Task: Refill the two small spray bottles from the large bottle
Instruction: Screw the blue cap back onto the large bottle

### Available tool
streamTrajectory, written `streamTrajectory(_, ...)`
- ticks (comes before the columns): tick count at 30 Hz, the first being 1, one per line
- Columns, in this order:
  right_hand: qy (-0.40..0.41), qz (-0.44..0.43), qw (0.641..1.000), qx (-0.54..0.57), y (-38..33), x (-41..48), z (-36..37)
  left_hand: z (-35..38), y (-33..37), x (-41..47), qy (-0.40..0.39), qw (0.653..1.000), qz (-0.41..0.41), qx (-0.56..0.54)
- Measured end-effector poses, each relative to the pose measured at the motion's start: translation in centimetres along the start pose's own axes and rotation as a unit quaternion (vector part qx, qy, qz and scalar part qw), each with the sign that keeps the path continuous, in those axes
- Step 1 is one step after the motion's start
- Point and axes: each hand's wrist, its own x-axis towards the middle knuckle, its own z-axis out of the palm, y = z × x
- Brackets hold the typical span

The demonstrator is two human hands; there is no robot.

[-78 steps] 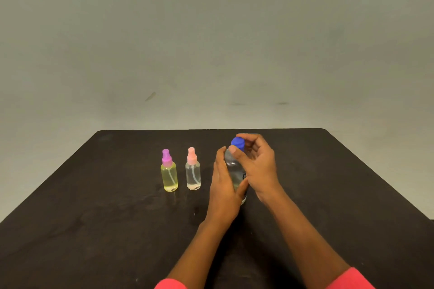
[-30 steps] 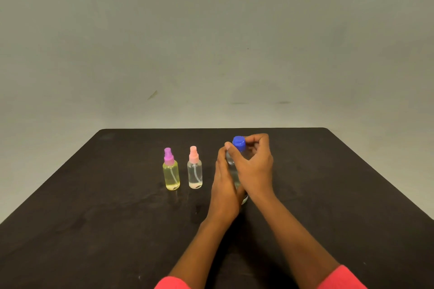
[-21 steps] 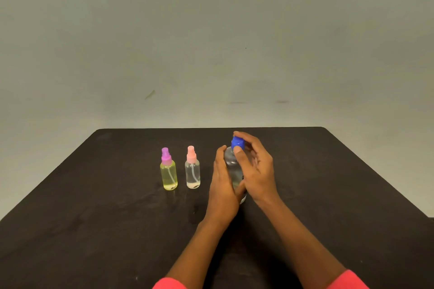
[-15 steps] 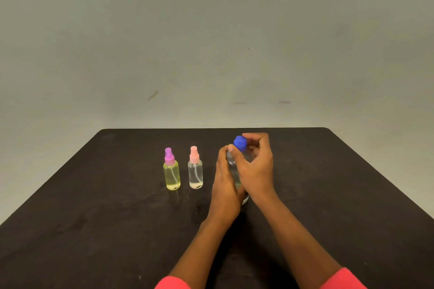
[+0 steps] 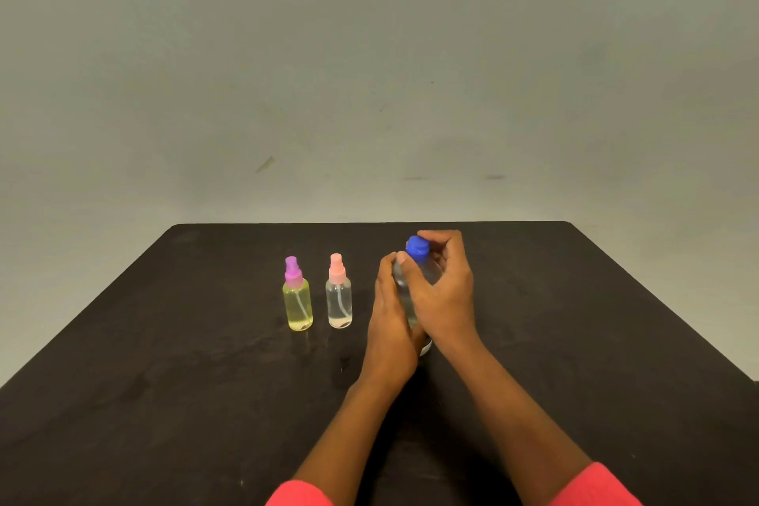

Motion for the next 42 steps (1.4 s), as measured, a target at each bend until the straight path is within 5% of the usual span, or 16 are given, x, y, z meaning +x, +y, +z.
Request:
streamTrajectory(6, -0.034, 0.016, 0.999, 0.001, -0.3, -0.3, -0.2, -0.4, 0.5, -0.4, 0.01, 0.997, 0.023, 0.077)
streamTrajectory(12, -0.026, -0.048, 0.998, -0.026, 0.3, -0.4, -0.6, 0.0, 0.2, -0.3, -0.006, 0.999, 0.028, 0.025)
streamTrajectory(18, 0.014, 0.034, 0.998, -0.044, -0.5, 0.0, 0.8, 0.1, 0.8, -0.1, 0.008, 0.998, -0.038, -0.054)
streamTrajectory(26, -0.043, -0.016, 0.999, 0.002, 0.2, -0.4, -0.8, -0.1, 0.0, -0.3, -0.004, 1.0, 0.01, 0.014)
streamTrajectory(35, 0.015, 0.053, 0.998, -0.035, -0.5, 0.5, 0.5, 0.1, -0.3, 0.1, 0.0, 1.0, -0.011, -0.01)
streamTrajectory(42, -0.031, 0.033, 0.999, 0.012, -0.4, 0.2, -0.2, -0.1, 0.7, -0.4, -0.003, 1.0, -0.01, -0.002)
